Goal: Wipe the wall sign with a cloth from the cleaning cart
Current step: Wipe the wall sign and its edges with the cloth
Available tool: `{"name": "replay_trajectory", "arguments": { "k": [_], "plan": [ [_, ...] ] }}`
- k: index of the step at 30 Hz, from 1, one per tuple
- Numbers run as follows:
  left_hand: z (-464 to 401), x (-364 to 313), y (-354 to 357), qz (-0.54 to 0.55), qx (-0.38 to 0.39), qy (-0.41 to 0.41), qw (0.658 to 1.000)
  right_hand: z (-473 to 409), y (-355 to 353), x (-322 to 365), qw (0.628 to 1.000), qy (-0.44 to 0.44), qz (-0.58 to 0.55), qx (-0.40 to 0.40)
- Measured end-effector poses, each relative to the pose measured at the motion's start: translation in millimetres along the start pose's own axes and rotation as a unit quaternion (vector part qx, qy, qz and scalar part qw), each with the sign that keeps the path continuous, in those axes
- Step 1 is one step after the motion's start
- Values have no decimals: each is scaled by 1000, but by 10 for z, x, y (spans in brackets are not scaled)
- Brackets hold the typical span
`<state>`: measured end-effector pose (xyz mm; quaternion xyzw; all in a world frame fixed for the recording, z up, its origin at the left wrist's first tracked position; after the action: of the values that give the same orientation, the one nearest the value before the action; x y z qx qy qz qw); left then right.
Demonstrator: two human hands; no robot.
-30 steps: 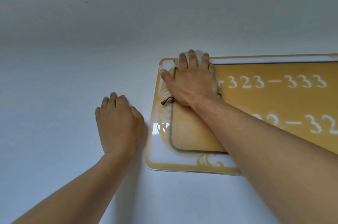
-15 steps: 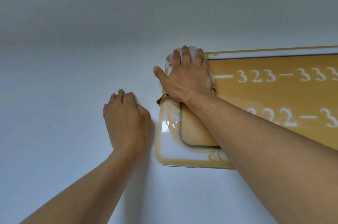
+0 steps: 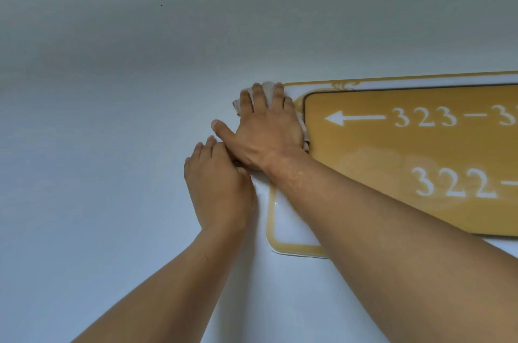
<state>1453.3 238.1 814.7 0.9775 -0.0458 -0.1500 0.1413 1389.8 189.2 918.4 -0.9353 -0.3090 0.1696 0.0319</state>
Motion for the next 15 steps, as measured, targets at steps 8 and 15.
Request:
{"name": "replay_trajectory", "arguments": {
  "k": [8,15],
  "plan": [
    [-40,15,-13,2,3,-4,1000,-30,12,85,1000,-3,0,-2],
    [-5,12,10,-20,21,-1,1000,11,13,65,1000,11,-1,-1]
  ]
}}
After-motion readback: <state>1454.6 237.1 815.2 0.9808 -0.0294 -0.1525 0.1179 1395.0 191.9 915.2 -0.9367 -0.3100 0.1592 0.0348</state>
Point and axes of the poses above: each hand's wrist, its own z-axis away from the middle knuckle, its own y-axis out of the palm, x = y × z, the point moved 10 cm from there along -z, towards the middle knuckle, and after that the axes turned 8 degrees about x, right-handed, at the moved point
